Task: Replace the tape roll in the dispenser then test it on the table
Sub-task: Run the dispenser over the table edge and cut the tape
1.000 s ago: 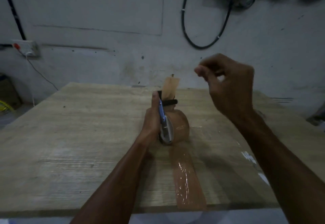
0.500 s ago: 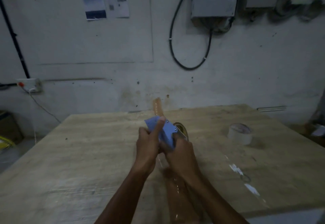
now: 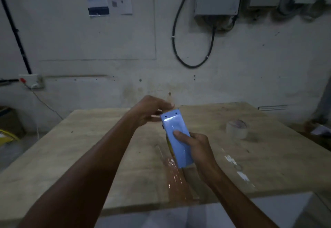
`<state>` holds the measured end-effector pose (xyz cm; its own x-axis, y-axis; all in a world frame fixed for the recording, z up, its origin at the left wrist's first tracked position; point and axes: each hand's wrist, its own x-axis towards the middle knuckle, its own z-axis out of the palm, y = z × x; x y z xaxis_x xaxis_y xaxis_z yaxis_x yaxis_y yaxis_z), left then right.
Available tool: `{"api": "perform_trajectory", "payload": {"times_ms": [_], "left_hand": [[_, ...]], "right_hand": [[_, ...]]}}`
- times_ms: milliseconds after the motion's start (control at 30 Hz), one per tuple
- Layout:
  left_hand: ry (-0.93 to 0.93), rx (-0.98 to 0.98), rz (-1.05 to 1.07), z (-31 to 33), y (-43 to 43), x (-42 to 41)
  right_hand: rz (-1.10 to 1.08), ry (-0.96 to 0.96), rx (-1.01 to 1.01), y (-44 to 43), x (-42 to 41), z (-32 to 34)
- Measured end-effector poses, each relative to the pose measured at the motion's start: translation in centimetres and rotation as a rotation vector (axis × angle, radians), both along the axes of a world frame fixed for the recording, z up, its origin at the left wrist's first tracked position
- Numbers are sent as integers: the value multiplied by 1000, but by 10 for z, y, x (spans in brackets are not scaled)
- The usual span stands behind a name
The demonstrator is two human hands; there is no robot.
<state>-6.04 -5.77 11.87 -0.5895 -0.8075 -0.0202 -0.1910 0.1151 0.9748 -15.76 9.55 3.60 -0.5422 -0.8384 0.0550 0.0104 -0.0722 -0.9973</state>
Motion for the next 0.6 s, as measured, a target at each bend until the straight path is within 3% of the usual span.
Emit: {"api": "perform_trajectory", "payload": {"times_ms": [500, 600], "left_hand": [[-496, -293, -110, -94, 35, -4], [-509, -350, -146, -106, 40, 1]], "right_hand": [[146, -342, 315, 81, 24, -24], [133, -352, 362, 84, 31, -30]]}}
